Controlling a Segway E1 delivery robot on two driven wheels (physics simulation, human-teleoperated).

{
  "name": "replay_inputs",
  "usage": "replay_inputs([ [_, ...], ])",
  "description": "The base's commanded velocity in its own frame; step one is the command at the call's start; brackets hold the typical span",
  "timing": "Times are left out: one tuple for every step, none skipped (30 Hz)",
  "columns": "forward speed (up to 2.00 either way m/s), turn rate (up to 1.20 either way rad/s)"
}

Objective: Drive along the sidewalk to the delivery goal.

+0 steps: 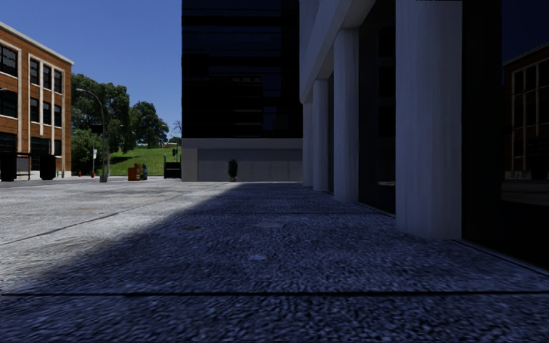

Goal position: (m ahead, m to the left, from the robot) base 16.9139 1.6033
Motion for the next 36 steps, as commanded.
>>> replay_inputs([
  [2.0, 0.0],
  [2.0, 0.0],
  [2.0, 0.0],
  [2.0, 0.0],
  [2.0, 0.0],
  [2.0, 0.0],
  [2.0, 0.0],
  [2.0, 0.0],
  [2.0, 0.0],
  [2.0, 0.0],
  [2.0, 0.0],
  [2.0, 0.0],
  [2.0, 0.0],
  [2.0, 0.0],
  [2.0, 0.0],
  [2.0, 0.0],
  [2.0, 0.0],
  [2.0, 0.0],
  [2.0, 0.0],
  [2.0, 0.0],
  [2.0, 0.0],
  [2.0, 0.0],
  [2.0, 0.0],
  [2.0, 0.0],
  [2.0, 0.0],
  [2.0, 0.0],
  [2.0, 0.0],
  [2.0, 0.0],
  [2.0, 0.0],
  [2.0, 0.0],
  [2.0, 0.0],
  [2.0, 0.0],
  [2.0, 0.0],
  [2.0, 0.0],
  [2.0, 0.0],
  [2.0, 0.0],
])
